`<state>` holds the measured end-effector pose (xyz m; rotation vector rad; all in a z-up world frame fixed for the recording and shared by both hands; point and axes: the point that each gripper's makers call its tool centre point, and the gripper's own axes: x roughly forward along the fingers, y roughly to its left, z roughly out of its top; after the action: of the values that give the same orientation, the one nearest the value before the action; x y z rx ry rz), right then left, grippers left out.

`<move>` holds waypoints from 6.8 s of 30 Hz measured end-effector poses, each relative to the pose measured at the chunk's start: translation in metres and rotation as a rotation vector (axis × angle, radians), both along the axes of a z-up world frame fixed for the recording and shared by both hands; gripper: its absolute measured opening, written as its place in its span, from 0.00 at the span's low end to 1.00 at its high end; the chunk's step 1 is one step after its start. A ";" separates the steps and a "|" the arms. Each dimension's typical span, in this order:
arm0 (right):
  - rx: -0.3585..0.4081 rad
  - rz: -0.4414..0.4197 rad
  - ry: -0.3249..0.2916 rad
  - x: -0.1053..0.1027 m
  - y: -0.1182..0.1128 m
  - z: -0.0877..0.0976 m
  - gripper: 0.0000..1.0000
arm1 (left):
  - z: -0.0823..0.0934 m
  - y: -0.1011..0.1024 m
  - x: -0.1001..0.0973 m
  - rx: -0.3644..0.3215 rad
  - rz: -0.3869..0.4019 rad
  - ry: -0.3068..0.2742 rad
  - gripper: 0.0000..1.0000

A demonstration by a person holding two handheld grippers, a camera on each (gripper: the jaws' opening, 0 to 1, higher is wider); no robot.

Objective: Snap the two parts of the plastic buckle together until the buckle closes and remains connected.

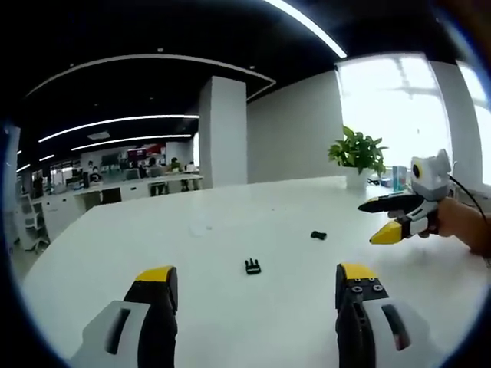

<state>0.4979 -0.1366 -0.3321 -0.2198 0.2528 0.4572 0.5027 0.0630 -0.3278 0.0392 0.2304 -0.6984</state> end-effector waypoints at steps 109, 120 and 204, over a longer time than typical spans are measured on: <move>-0.044 -0.024 0.019 0.086 0.007 -0.010 0.85 | -0.024 -0.026 0.077 0.128 -0.018 0.066 0.85; -0.041 -0.017 0.034 0.096 0.008 -0.015 0.81 | -0.032 -0.029 0.088 0.156 0.000 0.077 0.80; -0.020 -0.025 0.164 0.070 0.012 -0.041 0.24 | -0.052 -0.037 0.080 0.135 -0.009 0.199 0.36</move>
<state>0.5676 -0.1245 -0.3726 -0.1990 0.4203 0.4484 0.5825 0.0264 -0.3796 0.0998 0.4680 -0.6956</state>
